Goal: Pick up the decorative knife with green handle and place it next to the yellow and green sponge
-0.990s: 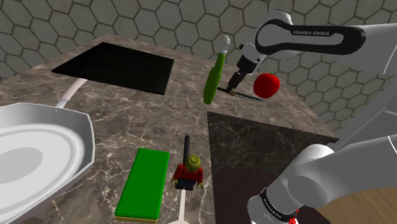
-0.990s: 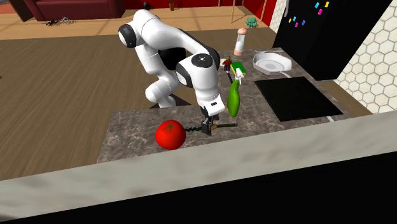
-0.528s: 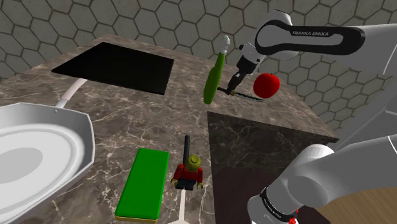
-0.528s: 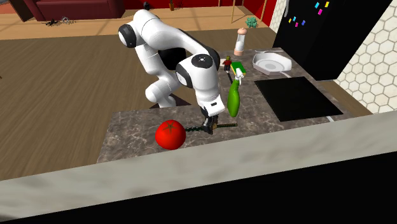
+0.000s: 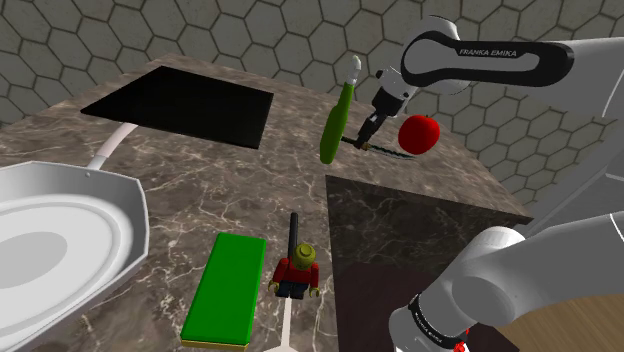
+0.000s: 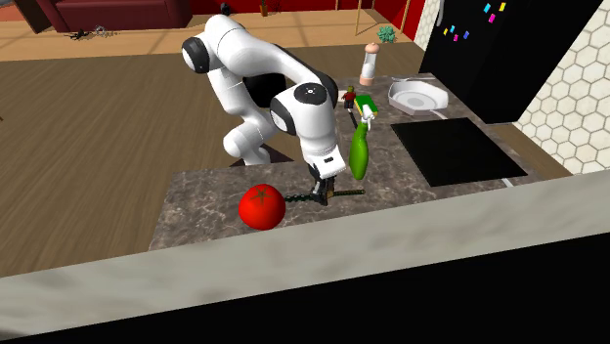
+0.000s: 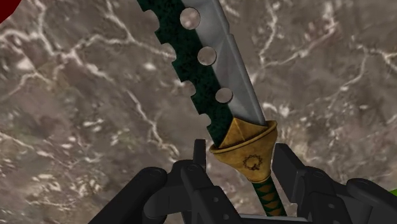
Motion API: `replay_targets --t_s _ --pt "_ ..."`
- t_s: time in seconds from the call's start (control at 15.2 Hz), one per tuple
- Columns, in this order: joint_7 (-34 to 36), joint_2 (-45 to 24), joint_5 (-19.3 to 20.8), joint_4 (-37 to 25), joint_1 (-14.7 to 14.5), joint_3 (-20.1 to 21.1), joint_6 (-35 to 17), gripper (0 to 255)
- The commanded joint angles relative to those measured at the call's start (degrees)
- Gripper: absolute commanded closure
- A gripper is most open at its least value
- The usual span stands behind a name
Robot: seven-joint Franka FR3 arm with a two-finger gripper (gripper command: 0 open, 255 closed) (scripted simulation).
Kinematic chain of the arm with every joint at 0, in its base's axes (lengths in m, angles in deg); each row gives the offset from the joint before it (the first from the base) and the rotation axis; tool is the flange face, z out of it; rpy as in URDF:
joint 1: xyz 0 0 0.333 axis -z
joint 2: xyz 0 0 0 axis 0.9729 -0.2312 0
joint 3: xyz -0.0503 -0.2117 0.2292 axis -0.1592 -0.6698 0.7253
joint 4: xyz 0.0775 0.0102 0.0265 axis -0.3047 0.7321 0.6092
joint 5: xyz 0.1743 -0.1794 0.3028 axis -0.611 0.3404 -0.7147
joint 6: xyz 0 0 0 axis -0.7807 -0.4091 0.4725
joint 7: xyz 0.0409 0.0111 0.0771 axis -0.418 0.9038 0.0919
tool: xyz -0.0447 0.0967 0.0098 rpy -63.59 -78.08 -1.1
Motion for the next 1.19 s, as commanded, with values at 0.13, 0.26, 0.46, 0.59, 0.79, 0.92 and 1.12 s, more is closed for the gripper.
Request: replay_targets --t_s 0.13,0.26,0.46,0.59,0.79,0.92,1.12 --pt "0.18 0.16 0.02 -1.38 -0.01 0.1 1.57 255" --pt "0.34 0.25 0.02 -2.84 -0.04 0.2 3.12 255" --pt "0.58 0.31 0.01 -5.09 -0.09 0.34 5.42 255" --pt "0.73 0.29 -0.01 -6.65 -0.14 0.42 6.94 255" --pt "0.94 0.15 -0.05 -9.06 -0.21 0.53 9.21 255" --pt "1.07 0.0 -0.09 -10.73 -0.27 0.59 10.72 255" --pt "1.25 -0.32 -0.17 -13.3 -0.36 0.66 12.97 255"
